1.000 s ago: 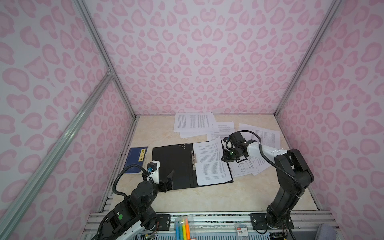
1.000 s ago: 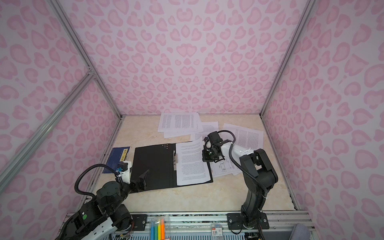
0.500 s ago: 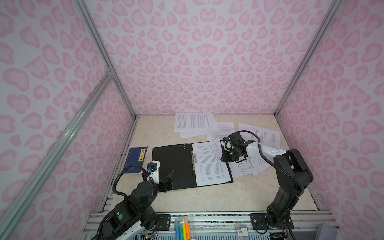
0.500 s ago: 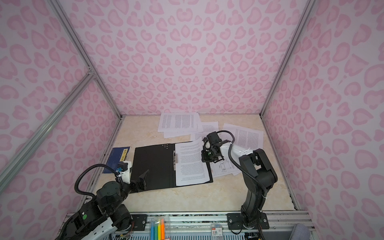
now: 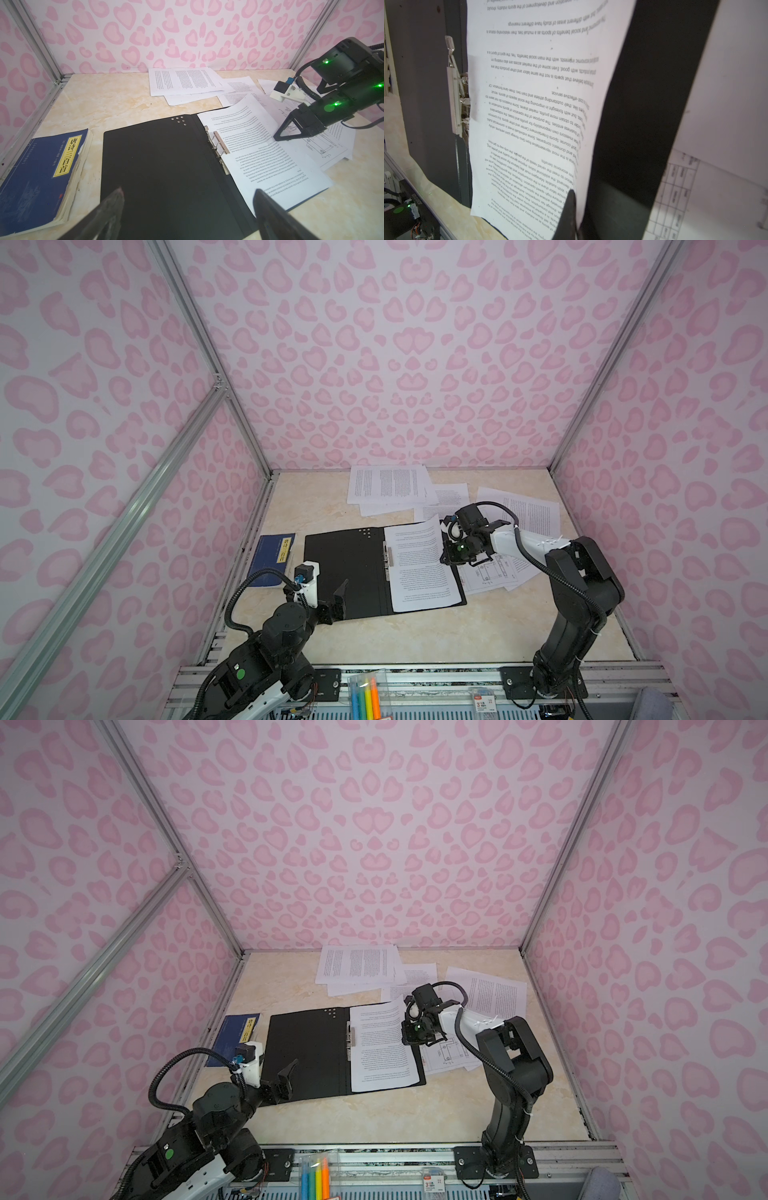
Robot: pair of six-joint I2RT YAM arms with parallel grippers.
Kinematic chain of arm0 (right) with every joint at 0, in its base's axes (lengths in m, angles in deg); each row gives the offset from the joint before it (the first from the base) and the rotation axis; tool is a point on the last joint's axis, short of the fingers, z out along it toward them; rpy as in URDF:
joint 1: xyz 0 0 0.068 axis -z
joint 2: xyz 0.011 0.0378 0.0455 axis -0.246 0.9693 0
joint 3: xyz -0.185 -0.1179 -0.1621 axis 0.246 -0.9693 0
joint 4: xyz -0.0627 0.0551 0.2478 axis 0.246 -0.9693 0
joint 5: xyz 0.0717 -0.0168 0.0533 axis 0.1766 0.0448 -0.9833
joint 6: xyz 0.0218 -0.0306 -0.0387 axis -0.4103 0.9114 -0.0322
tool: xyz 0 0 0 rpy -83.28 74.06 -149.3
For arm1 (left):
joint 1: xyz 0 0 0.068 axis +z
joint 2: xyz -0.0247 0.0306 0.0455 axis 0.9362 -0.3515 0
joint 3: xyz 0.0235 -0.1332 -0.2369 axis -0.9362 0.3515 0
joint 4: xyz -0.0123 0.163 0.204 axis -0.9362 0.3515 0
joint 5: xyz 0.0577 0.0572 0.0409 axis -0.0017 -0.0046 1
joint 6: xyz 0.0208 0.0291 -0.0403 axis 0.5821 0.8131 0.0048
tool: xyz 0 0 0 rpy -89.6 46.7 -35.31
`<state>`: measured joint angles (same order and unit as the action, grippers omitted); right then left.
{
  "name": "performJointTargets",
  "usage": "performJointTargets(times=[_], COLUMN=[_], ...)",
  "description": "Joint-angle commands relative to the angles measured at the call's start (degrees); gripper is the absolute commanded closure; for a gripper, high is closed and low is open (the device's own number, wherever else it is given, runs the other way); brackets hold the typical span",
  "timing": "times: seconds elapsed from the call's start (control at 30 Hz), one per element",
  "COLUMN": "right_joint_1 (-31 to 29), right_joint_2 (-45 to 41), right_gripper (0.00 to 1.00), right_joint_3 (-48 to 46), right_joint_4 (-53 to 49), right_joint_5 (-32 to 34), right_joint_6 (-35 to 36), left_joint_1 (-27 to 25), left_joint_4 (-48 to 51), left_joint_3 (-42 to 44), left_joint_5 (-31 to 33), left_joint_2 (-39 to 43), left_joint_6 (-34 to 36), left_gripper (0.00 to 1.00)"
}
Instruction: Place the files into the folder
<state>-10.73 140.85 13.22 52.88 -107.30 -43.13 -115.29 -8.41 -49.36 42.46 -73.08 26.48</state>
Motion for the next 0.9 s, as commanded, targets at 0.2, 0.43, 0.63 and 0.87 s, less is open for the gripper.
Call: performJointTargets(times=[0.2, 0.43, 0.63, 0.87], right_joint_1=[-0.1, 0.6, 9.0, 16.8], right_joint_2=[-0.4, -2.4, -11.3, -14.0], right_gripper=[0.67, 0.46, 0.26, 0.27], right_joint_3=[-0.9, -1.6, -7.7, -8.4], right_joint_4=[0.4, -0.1, 4.8, 11.9], right_joint_5=[0.6, 5.9, 14.1, 10.7], right_joint_6=[-0.3, -1.6, -7.2, -10.9], left_joint_1=[0.0, 0.1, 0.0, 0.1], left_joint_4=[-1.3, -1.3, -1.2, -1.1], left_joint_3=[0.2, 0.2, 0.2, -0.4], left_joint_5=[0.5, 0.4, 0.4, -1.4], left_joint_2=[0.2, 0.3, 0.3, -1.1], left_joint_6=[0.0, -0.1, -0.2, -0.6], left_gripper=[0.02, 0.02, 0.02, 0.02])
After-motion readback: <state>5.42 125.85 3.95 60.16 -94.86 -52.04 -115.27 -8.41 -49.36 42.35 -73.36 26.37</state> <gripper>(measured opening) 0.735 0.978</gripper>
